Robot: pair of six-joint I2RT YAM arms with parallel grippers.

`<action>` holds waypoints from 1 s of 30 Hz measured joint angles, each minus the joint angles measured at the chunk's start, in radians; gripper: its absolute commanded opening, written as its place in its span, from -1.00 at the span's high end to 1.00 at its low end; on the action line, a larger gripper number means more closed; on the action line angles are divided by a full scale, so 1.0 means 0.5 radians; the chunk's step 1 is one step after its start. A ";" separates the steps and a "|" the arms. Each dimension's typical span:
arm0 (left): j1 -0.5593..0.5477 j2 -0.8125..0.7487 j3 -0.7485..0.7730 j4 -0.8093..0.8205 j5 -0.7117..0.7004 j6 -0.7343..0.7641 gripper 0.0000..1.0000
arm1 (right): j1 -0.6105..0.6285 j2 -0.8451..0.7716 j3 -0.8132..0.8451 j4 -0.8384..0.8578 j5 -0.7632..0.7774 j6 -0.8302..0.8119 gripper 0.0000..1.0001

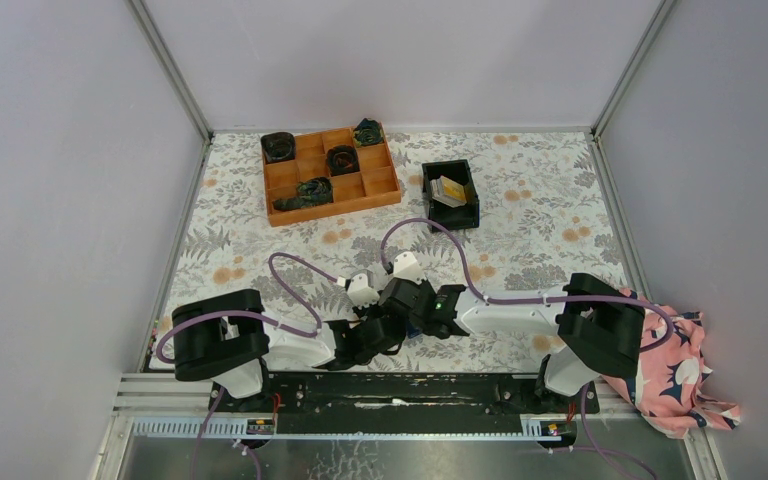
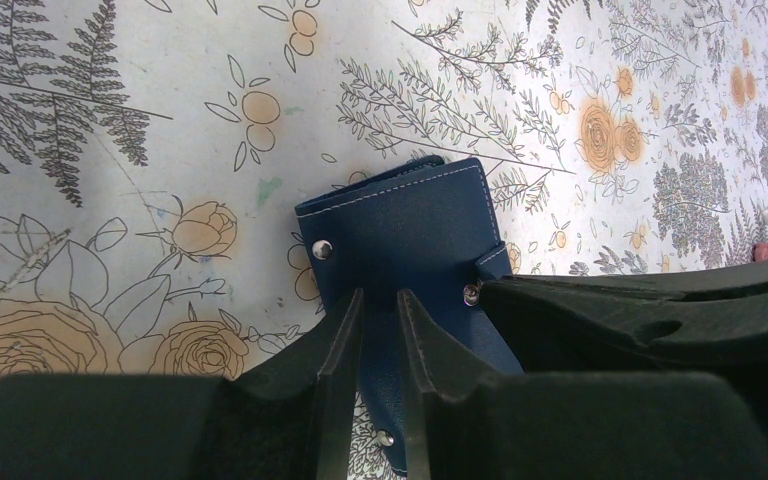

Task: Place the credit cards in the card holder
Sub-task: Close the card holder at the center of the board.

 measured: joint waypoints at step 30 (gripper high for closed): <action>0.000 0.020 0.000 0.029 -0.005 -0.002 0.52 | 0.002 0.000 -0.011 -0.004 -0.022 0.031 0.91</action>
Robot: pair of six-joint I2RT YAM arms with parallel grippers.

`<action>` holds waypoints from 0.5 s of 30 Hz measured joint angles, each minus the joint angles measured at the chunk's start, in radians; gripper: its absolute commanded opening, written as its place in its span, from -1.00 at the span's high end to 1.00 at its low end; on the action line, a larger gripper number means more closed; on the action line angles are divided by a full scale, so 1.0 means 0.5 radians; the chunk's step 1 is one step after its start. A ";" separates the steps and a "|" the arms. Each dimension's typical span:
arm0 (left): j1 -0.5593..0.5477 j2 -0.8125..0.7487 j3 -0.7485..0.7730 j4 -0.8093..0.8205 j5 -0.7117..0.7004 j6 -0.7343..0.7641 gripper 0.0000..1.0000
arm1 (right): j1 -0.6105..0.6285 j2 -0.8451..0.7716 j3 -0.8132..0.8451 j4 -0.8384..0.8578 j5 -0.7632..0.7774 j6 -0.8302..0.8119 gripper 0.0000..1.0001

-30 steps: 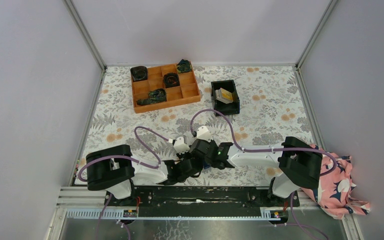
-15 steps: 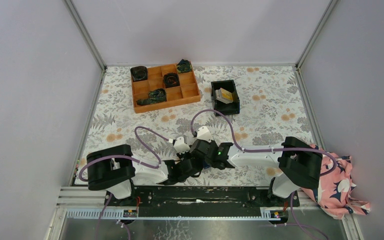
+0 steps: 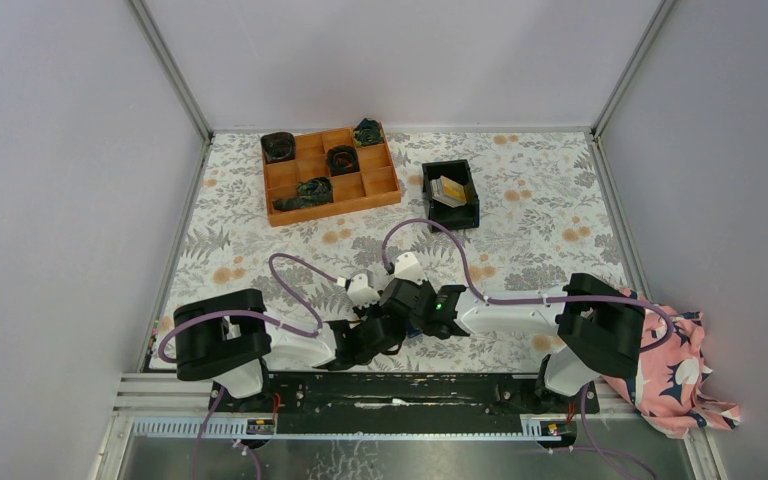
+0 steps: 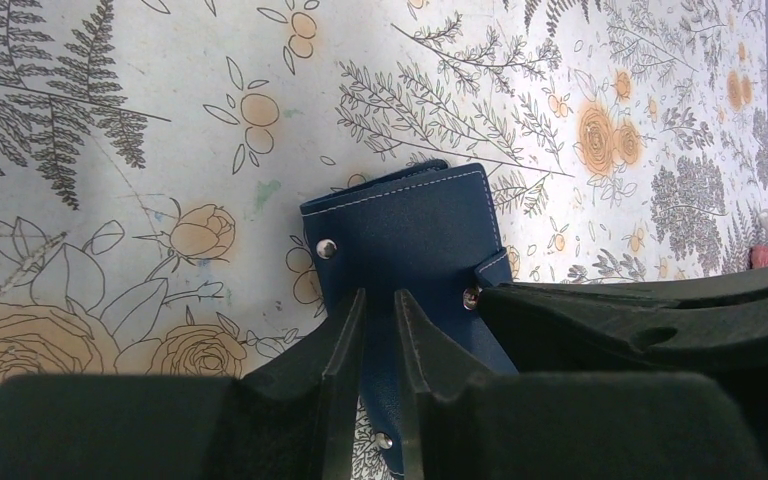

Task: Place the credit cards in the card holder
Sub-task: Close the card holder at the center of the board.

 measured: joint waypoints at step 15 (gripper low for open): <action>0.002 0.005 -0.128 0.247 0.013 -0.017 0.63 | 0.008 0.002 0.002 -0.013 -0.020 0.014 0.92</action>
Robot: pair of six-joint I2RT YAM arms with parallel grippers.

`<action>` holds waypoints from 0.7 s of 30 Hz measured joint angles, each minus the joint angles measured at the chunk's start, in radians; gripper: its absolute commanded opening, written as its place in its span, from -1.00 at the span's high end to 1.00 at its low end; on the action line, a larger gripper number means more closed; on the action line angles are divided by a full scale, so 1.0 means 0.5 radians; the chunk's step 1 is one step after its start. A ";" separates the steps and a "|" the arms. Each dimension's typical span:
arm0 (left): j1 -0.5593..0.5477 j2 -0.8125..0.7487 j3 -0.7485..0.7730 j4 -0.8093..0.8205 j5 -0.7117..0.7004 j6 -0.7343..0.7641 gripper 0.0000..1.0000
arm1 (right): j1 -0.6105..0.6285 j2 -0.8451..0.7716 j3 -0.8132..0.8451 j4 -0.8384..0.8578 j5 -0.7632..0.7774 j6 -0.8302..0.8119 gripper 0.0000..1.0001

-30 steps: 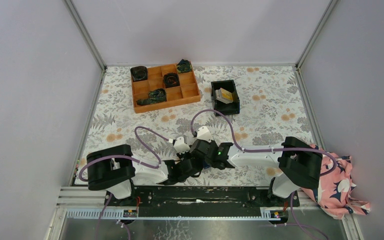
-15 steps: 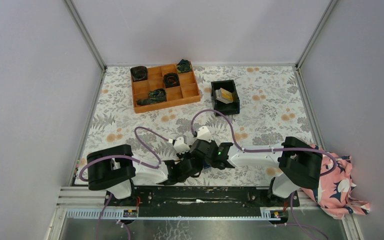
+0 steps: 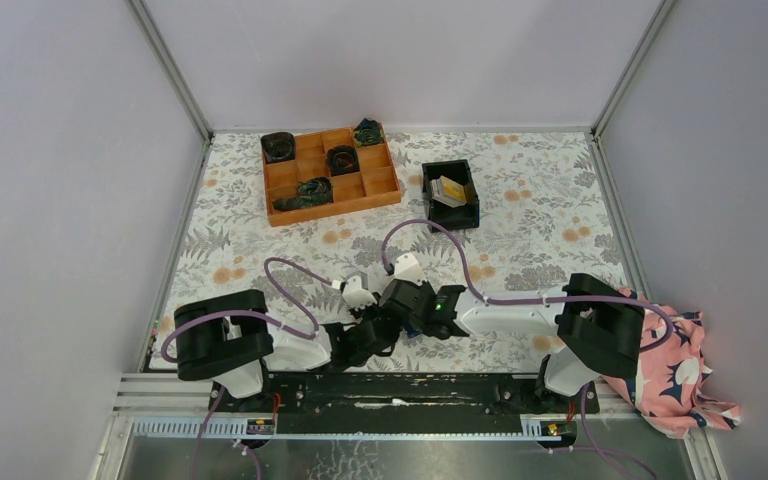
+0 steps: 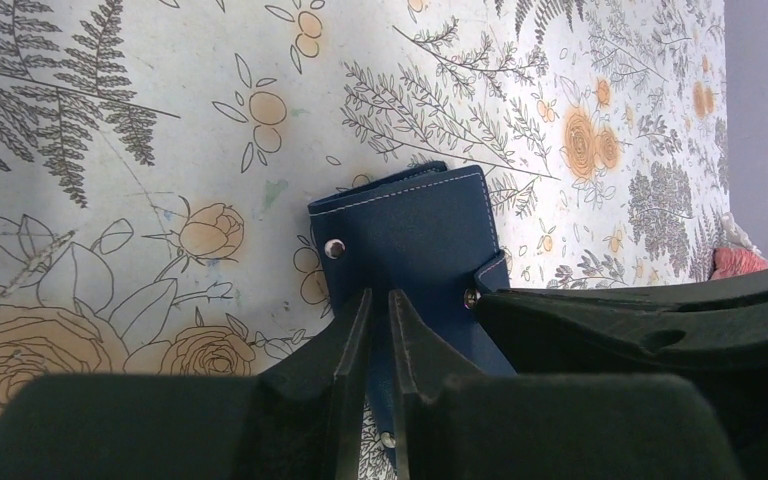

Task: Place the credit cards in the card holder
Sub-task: Close the card holder at the center of the board.

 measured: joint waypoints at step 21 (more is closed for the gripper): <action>0.000 0.059 -0.112 0.296 0.002 -0.003 0.71 | 0.027 0.077 0.076 -0.082 0.011 0.014 0.93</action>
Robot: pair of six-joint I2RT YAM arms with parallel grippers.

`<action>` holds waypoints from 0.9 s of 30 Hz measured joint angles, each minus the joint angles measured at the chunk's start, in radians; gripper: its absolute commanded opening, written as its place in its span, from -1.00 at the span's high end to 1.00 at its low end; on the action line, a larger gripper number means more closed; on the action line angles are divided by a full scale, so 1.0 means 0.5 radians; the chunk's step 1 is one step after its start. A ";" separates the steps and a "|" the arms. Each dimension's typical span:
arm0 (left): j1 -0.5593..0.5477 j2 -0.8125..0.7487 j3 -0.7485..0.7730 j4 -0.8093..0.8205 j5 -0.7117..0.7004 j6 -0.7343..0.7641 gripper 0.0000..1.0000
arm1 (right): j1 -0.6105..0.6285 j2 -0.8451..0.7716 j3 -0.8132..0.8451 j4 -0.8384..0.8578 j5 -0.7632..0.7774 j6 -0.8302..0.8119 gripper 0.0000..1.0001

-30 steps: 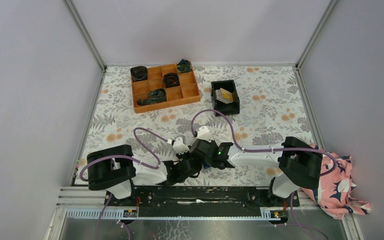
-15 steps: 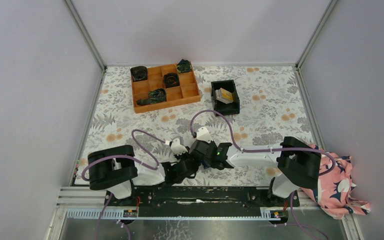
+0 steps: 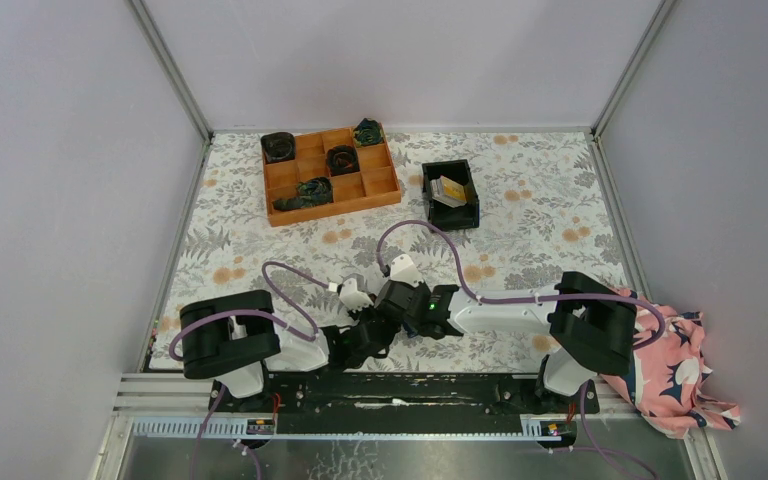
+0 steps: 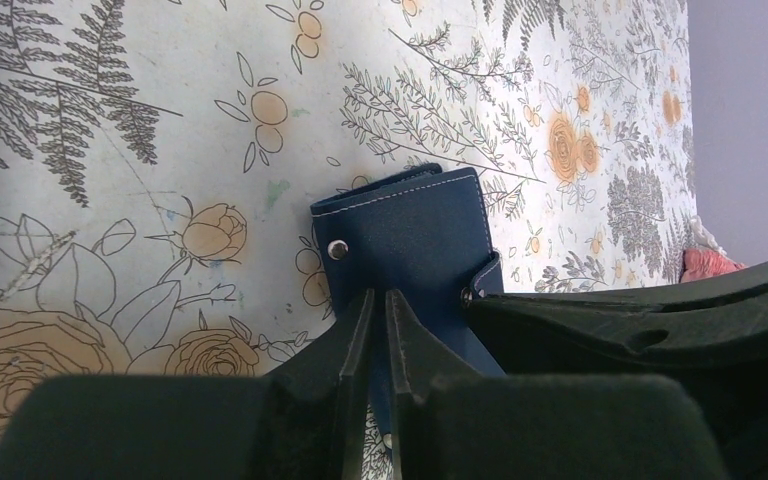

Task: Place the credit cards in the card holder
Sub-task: Close the card holder at the center of the board.

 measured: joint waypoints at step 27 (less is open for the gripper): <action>-0.001 0.129 0.031 0.146 -0.088 0.085 0.79 | -0.330 0.081 0.147 -0.070 -0.460 -0.149 1.00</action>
